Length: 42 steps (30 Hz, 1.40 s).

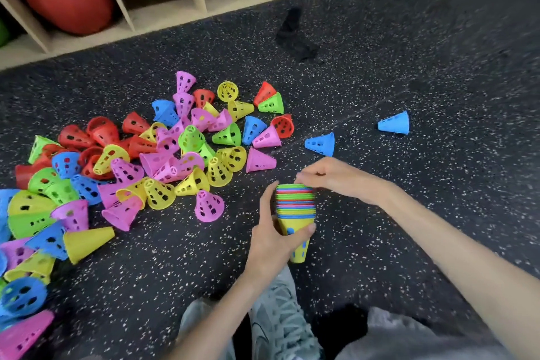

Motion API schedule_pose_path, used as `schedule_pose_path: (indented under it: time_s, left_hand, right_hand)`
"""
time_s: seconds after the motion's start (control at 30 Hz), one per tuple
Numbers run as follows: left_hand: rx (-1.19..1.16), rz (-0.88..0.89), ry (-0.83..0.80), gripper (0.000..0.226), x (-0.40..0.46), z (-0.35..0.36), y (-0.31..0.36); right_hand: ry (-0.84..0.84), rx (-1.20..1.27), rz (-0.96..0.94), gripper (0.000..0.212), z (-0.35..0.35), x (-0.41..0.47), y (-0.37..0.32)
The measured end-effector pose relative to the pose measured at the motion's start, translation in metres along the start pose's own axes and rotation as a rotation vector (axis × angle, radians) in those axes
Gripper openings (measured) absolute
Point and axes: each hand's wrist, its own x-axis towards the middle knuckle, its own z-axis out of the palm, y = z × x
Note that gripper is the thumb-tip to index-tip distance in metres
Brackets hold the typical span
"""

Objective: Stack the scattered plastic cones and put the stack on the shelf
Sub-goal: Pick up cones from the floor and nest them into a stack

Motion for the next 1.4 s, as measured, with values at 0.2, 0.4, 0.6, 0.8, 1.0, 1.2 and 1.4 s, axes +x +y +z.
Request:
schedule_pose_path:
  time_s: [0.2, 0.4, 0.6, 0.8, 1.0, 1.2, 1.4]
  left_hand:
    - [0.039, -0.011, 0.068, 0.098, 0.014, 0.027, -0.018]
    - [-0.15, -0.049, 0.244, 0.096, 0.017, 0.026, -0.015]
    - [-0.102, -0.106, 0.179, 0.097, 0.018, 0.029, -0.012]
    - [-0.055, -0.112, 0.161, 0.096, 0.017, 0.027, -0.012]
    - [0.058, -0.077, 0.128, 0.098, 0.009, 0.027, -0.008]
    - [0.198, 0.033, 0.105, 0.1, -0.006, 0.029, -0.001]
    - [0.252, 0.032, 0.084, 0.101, -0.012, 0.024, -0.003]
  right_hand:
    - [0.544, 0.15, 0.062, 0.02, -0.022, 0.044, 0.062]
    - [0.476, 0.156, 0.217, 0.043, -0.023, 0.072, 0.103]
    - [0.618, 0.143, 0.202, 0.034, -0.026, 0.088, 0.108]
    - [0.747, 0.136, 0.01, 0.028, -0.034, 0.051, 0.081]
    - [0.703, 0.137, -0.11, 0.028, -0.024, 0.016, 0.05]
    - [0.478, 0.007, -0.166, 0.026, 0.0, -0.009, 0.026]
    - [0.323, 0.013, -0.15, 0.026, 0.013, -0.024, 0.021]
